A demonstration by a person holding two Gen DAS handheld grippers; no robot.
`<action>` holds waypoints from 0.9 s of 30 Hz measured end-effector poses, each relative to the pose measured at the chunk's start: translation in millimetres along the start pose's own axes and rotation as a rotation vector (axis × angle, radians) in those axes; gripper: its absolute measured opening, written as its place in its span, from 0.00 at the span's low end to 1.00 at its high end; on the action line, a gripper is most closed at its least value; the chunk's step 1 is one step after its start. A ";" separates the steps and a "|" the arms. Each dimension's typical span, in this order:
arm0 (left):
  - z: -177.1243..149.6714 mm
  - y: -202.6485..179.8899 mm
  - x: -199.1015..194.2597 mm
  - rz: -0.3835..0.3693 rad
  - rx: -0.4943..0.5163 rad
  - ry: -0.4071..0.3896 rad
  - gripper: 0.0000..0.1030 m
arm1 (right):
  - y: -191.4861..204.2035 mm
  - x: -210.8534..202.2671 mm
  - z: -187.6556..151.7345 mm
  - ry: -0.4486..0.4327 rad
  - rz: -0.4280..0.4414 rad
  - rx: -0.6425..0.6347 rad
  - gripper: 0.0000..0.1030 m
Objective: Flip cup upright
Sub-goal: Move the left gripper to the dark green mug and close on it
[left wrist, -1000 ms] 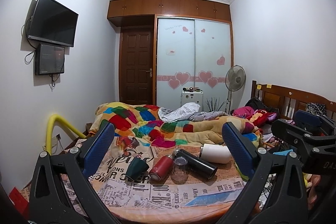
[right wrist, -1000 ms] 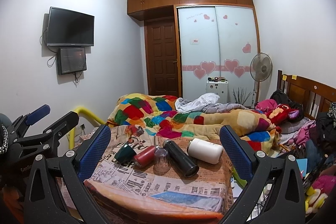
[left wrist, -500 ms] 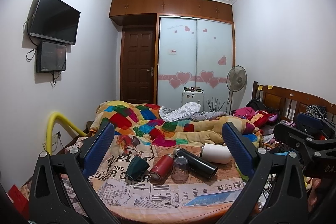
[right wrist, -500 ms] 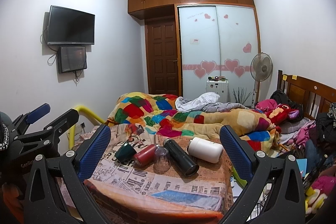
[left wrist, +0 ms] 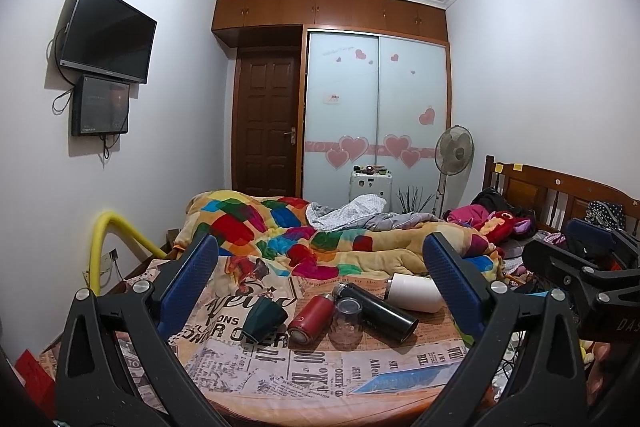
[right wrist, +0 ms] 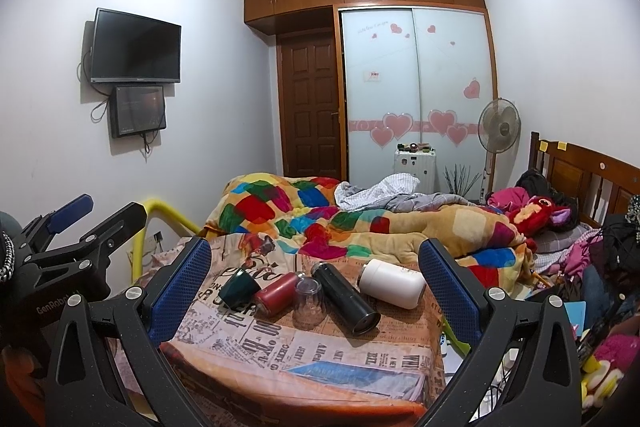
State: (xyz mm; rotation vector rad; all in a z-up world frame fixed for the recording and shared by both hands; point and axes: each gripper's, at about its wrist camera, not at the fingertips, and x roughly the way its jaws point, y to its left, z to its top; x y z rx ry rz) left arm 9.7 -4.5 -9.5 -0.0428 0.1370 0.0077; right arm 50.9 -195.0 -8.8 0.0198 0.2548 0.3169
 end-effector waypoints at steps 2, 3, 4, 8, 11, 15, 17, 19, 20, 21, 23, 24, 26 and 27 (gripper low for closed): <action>-1.0 0.4 1.7 0.003 -0.001 0.002 1.00 | -0.8 4.6 -2.7 0.010 0.001 0.000 1.00; -1.8 0.6 3.8 0.005 -0.002 0.006 1.00 | -1.0 5.5 -3.3 0.012 0.002 0.000 1.00; -2.6 1.5 5.7 0.006 -0.003 0.009 1.00 | -1.2 8.5 -4.8 0.018 0.002 0.000 1.00; -8.8 7.2 20.6 0.012 -0.010 0.040 1.00 | -1.5 20.6 -7.9 0.046 0.001 -0.001 1.00; -15.5 15.1 35.8 0.021 -0.025 0.073 1.00 | -3.2 32.6 -10.9 0.075 -0.001 0.001 1.00; -34.2 34.9 75.7 0.030 -0.044 0.168 1.00 | -7.1 54.6 -19.5 0.126 -0.010 0.002 1.00; -48.0 47.7 104.1 0.034 -0.051 0.244 1.00 | -9.0 67.2 -24.5 0.157 -0.016 0.002 1.00; -62.6 59.8 129.6 0.039 -0.059 0.316 1.00 | -11.2 78.2 -28.9 0.189 -0.025 0.003 1.00; -71.2 66.8 144.1 0.045 -0.063 0.356 1.00 | -12.7 85.3 -31.9 0.206 -0.028 0.004 1.00; -81.6 74.5 160.3 0.052 -0.065 0.397 1.00 | -13.7 91.7 -34.5 0.224 -0.032 0.004 1.00; -99.2 87.2 187.3 0.068 -0.068 0.466 1.00 | -16.1 104.3 -39.8 0.257 -0.040 0.006 1.00; -109.9 94.6 203.1 0.069 -0.071 0.508 1.00 | -17.4 111.3 -43.0 0.275 -0.042 0.008 1.00; -127.9 106.5 230.6 0.068 -0.078 0.577 0.98 | -20.0 124.2 -48.8 0.305 -0.045 0.009 1.00; -137.8 112.9 245.2 0.070 -0.081 0.611 0.94 | -20.5 131.0 -51.5 0.320 -0.048 0.008 1.00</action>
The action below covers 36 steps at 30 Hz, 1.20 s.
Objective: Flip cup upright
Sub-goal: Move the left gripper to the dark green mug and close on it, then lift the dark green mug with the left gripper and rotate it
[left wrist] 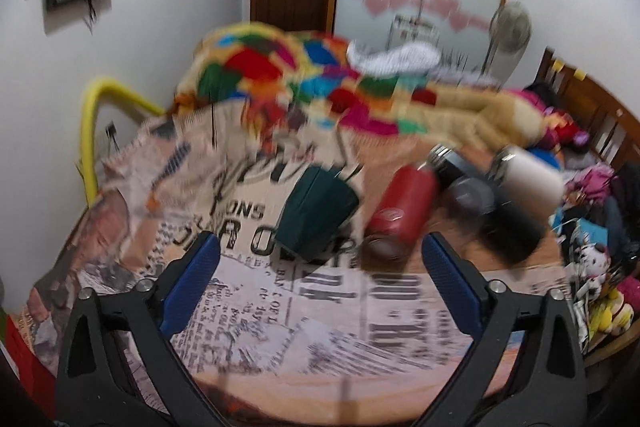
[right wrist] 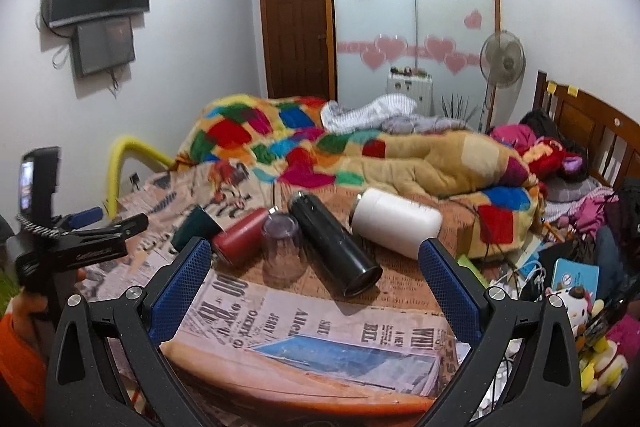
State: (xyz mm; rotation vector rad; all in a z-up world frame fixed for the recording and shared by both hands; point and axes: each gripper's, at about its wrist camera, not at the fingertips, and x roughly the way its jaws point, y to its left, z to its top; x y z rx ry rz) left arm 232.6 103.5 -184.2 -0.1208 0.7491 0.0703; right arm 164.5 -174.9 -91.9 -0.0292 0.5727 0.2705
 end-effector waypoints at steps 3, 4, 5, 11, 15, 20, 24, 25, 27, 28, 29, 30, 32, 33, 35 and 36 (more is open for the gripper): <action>2.8 11.0 45.8 -0.010 0.002 0.082 0.87 | 0.4 16.0 -1.4 0.033 -0.006 -0.005 1.00; 3.9 12.2 58.1 -0.020 0.007 0.100 0.85 | -0.3 22.9 -1.6 0.043 -0.007 -0.007 1.00; 4.5 13.8 69.7 -0.032 0.014 0.121 0.85 | 0.0 27.0 -1.7 0.051 -0.007 -0.010 1.00; 8.9 16.7 115.7 -0.097 0.037 0.176 0.81 | 5.9 51.3 0.4 0.083 -0.002 -0.040 1.00; 12.9 18.5 133.3 -0.134 0.037 0.187 0.79 | 11.8 61.6 1.7 0.088 0.005 -0.060 1.00; 16.5 16.2 148.0 -0.142 0.042 0.192 0.76 | 14.9 70.9 3.5 0.100 0.012 -0.070 1.00; 18.7 14.4 160.6 -0.138 0.039 0.205 0.71 | 16.4 74.5 2.4 0.111 0.013 -0.071 1.00; 19.0 13.6 161.5 -0.133 0.040 0.200 0.70 | 16.4 74.8 2.3 0.112 0.013 -0.071 1.00; 18.8 11.5 162.0 -0.122 0.046 0.185 0.69 | 16.4 75.5 2.4 0.113 0.013 -0.071 1.00; 18.5 11.2 161.5 -0.119 0.046 0.180 0.69 | 16.4 75.5 2.3 0.113 0.013 -0.071 1.00; 17.1 10.6 159.5 -0.112 0.049 0.171 0.69 | 16.4 75.5 2.1 0.113 0.012 -0.070 1.00; 15.9 10.0 157.4 -0.107 0.053 0.166 0.69 | 16.2 75.1 1.8 0.113 0.011 -0.069 1.00; 12.2 8.8 151.4 -0.096 0.061 0.156 0.68 | 15.8 74.0 1.6 0.113 0.012 -0.066 1.00; 10.6 8.4 148.1 -0.092 0.064 0.151 0.68 | 15.5 73.4 1.7 0.113 0.012 -0.065 1.00; 7.0 7.5 137.9 -0.088 0.071 0.139 0.68 | 15.5 71.9 1.8 0.111 0.011 -0.067 1.00; 5.6 7.1 132.8 -0.086 0.073 0.134 0.68 | 15.6 70.9 1.5 0.110 0.010 -0.067 1.00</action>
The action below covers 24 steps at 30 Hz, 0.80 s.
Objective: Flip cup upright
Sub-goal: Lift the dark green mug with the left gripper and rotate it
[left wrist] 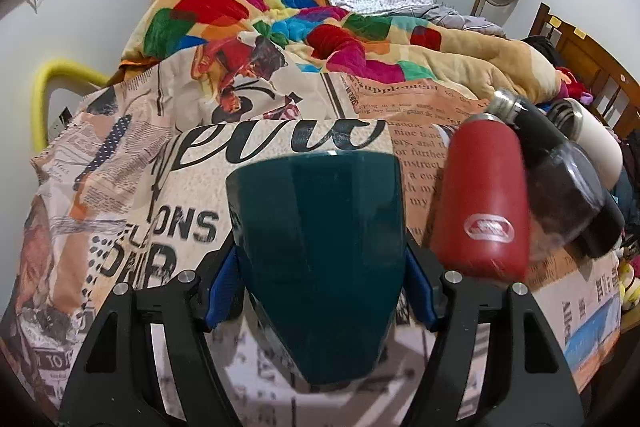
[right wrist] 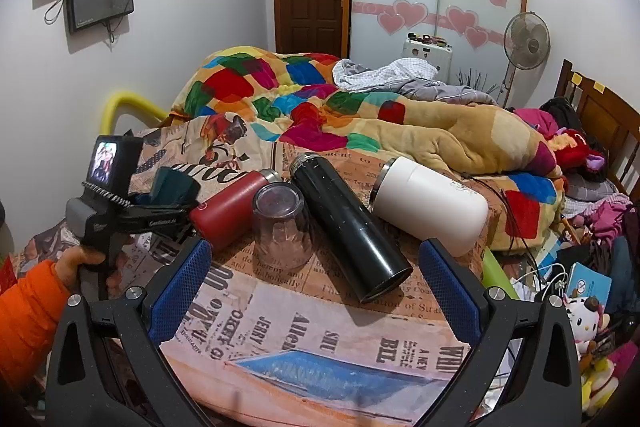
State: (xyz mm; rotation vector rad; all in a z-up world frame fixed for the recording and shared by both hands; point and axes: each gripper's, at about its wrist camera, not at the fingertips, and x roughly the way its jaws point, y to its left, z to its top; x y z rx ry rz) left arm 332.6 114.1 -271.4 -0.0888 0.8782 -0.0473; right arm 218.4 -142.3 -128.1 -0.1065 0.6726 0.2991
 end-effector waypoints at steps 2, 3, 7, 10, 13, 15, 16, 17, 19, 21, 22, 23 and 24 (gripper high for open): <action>-4.3 -2.3 -10.8 0.003 0.005 -0.008 0.67 | -0.9 -2.7 0.1 -0.003 0.000 0.000 1.00; -6.6 -3.7 -17.7 -0.001 0.005 -0.011 0.67 | -0.6 -4.2 0.2 -0.005 0.000 0.001 1.00; -14.5 -12.1 -44.7 -0.011 0.015 -0.031 0.66 | -1.9 -11.7 0.3 -0.018 0.002 0.004 1.00; -20.4 -21.1 -68.1 -0.018 0.031 -0.059 0.66 | -2.1 -18.7 0.9 -0.030 0.003 0.007 1.00; -23.2 -31.0 -91.8 -0.025 0.044 -0.087 0.66 | -3.5 -26.2 -0.5 -0.041 0.003 0.008 1.00; -23.2 -39.1 -106.8 -0.034 0.058 -0.105 0.66 | -5.2 -30.5 -0.8 -0.049 0.001 0.010 1.00; -23.6 -43.6 -112.6 -0.038 0.065 -0.111 0.66 | -5.3 -33.3 -2.1 -0.053 0.001 0.012 1.00; -24.0 -50.5 -121.7 -0.042 0.080 -0.120 0.66 | -6.6 -36.0 -2.6 -0.057 0.000 0.014 1.00; -25.6 -62.4 -133.6 -0.049 0.104 -0.134 0.66 | -8.9 -41.0 -4.3 -0.066 -0.003 0.021 1.00; -26.3 -75.9 -145.0 -0.063 0.128 -0.144 0.66 | -12.4 -45.6 -5.8 -0.073 -0.003 0.030 1.00; -27.0 -84.1 -150.3 -0.072 0.141 -0.150 0.66 | -13.5 -48.8 -6.9 -0.076 -0.004 0.034 1.00; -29.6 -89.8 -154.3 -0.077 0.150 -0.153 0.66 | -15.3 -51.1 -7.9 -0.079 -0.006 0.038 1.00; -31.1 -99.0 -158.2 -0.086 0.163 -0.154 0.66 | -17.1 -53.3 -8.9 -0.083 -0.008 0.042 1.00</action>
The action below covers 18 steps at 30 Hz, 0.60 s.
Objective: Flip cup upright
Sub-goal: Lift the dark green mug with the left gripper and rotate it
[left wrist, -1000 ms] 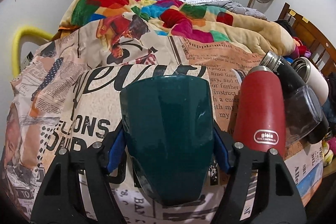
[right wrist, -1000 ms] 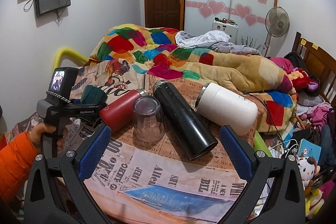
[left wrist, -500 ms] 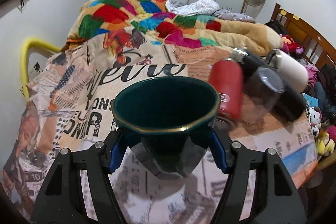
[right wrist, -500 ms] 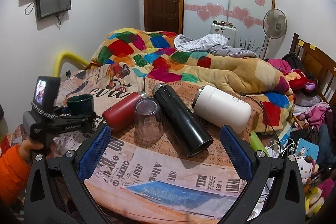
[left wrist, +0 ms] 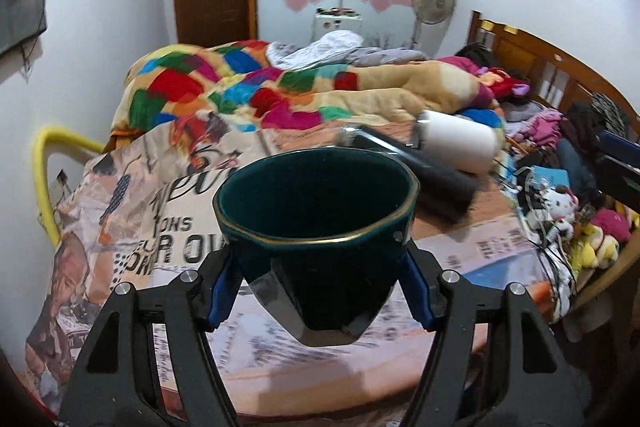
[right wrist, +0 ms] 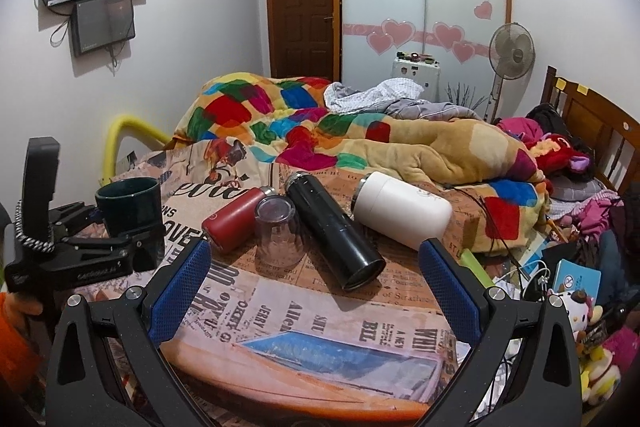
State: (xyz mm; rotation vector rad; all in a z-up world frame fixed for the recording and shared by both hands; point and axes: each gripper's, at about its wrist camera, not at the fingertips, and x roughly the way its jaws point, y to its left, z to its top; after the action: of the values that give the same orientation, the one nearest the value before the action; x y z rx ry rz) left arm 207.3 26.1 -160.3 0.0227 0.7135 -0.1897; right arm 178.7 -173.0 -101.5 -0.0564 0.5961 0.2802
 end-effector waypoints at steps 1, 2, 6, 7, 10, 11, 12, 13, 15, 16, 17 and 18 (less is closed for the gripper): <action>0.2 -7.7 -1.9 -0.011 0.010 0.002 0.66 | -3.0 -3.6 -1.8 -0.004 -0.002 0.004 1.00; -0.1 -15.5 -3.1 -0.027 0.017 0.005 0.66 | -4.7 -5.3 -2.5 -0.005 -0.004 0.007 1.00; -5.6 -47.1 0.8 -0.087 0.042 0.035 0.66 | -16.6 -11.1 -6.2 -0.008 -0.015 0.026 1.00; -7.4 -53.4 3.3 -0.100 0.045 0.045 0.66 | -20.0 -12.7 -7.9 -0.008 -0.018 0.030 1.00; -15.5 -77.4 18.3 -0.141 0.061 0.095 0.66 | -28.7 -13.1 -11.7 -0.001 -0.027 0.043 1.00; -19.7 -86.0 25.0 -0.153 0.064 0.115 0.66 | -31.1 -13.3 -13.1 0.001 -0.030 0.045 1.00; -22.3 -92.0 30.7 -0.163 0.066 0.133 0.66 | -34.4 -14.2 -15.5 0.003 -0.034 0.047 1.00; -25.7 -97.8 38.2 -0.175 0.067 0.155 0.66 | -36.8 -13.7 -18.4 0.008 -0.041 0.049 1.00; -33.5 -106.6 48.8 -0.189 0.066 0.187 0.66 | -41.4 -12.5 -21.4 0.017 -0.046 0.056 1.00; -37.5 -109.8 56.0 -0.196 0.062 0.211 0.66 | -43.3 -11.7 -23.5 0.024 -0.049 0.059 1.00; -40.7 -112.1 62.5 -0.200 0.056 0.229 0.66 | -45.6 -9.9 -25.5 0.031 -0.052 0.064 1.00; -42.9 -113.2 67.9 -0.204 0.050 0.242 0.66 | -47.6 -9.3 -27.5 0.036 -0.054 0.067 1.00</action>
State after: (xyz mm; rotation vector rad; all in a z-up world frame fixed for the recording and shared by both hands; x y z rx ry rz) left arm 209.3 -92.7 -232.0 0.0205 0.9532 -0.4045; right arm 169.5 -224.7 -120.4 -0.0134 0.6385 0.2073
